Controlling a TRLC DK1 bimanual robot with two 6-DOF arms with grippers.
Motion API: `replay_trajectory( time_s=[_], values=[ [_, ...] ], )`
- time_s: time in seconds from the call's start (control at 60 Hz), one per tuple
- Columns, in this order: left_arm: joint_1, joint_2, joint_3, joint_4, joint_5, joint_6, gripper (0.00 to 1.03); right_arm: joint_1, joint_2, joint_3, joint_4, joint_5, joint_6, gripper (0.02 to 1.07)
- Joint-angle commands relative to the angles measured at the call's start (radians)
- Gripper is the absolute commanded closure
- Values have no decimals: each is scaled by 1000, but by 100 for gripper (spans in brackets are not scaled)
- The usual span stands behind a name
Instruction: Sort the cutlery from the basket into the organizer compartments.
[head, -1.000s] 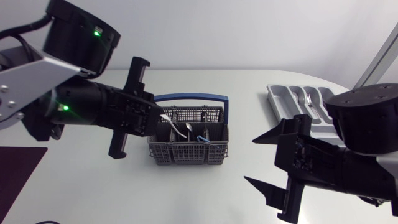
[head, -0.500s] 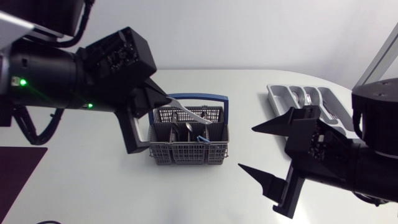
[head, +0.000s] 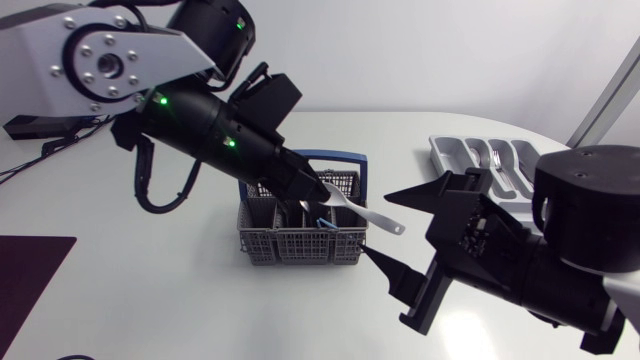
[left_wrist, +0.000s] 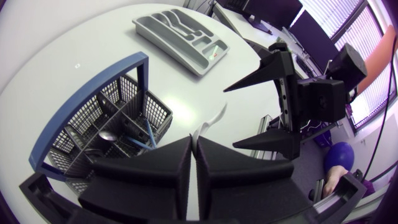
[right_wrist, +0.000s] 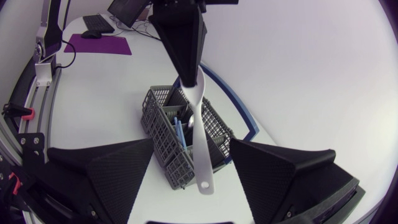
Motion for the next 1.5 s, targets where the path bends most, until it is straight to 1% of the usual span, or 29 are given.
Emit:
replay_trajectory(
  time_s=[0.0,0.05,0.15,0.267,0.35,0.383,0.417,0.45,0.517,0.75,0.85,0.933,0.95,1.033,1.083,1.1,1.133,1.167,1.2,1.267,1.333,1.417,1.483],
  values=[
    [13,56,56,-27,42,-42,100,10,35,-36,45,22,15,30],
    [11,70,70,-38,48,-42,100,13,52,-36,63,37,7,33],
    [11,96,98,-52,55,-47,100,15,96,-36,110,59,-19,44],
    [13,113,121,-66,71,-53,100,15,128,-36,153,76,-45,55],
    [13,130,131,-73,74,-55,100,15,151,-36,187,97,-58,65],
    [13,135,133,-75,75,-55,100,15,161,-35,192,100,-62,67],
    [15,139,133,-78,80,-55,100,15,173,-33,198,100,-64,71],
    [18,142,130,-81,83,-51,100,12,187,-33,213,102,-65,79],
    [27,148,128,-81,86,-50,100,12,202,-28,221,105,-70,90],
    [38,155,116,-83,100,-45,100,9,234,-15,207,100,-71,102],
    [33,155,113,-83,101,-47,100,9,236,-15,201,100,-68,102],
    [30,155,116,-83,120,-51,99,10,230,-19,201,99,-68,102],
    [30,151,118,-84,128,-51,93,10,228,-19,199,99,-68,102],
    [33,136,127,-83,128,-48,76,10,216,-19,178,97,-68,102],
    [33,127,134,-81,128,-44,63,10,208,-21,167,94,-70,102],
    [34,122,139,-80,128,-41,57,10,202,-22,160,91,-68,102],
    [36,115,145,-77,128,-38,50,9,191,-24,150,85,-68,102],
    [39,104,153,-72,128,-28,41,4,185,-27,143,79,-68,102],
    [45,95,161,-63,126,-28,35,1,171,-30,129,71,-68,102],
    [65,76,179,-43,120,-28,26,-4,153,-38,104,63,-68,102],
    [79,64,205,-27,103,-28,20,-22,124,-47,77,45,-71,102],
    [94,46,227,-7,86,-25,15,-48,90,-58,37,22,-74,102],
    [100,29,227,28,34,-13,14,-91,41,-64,-17,-12,-87,102]
  ],
)
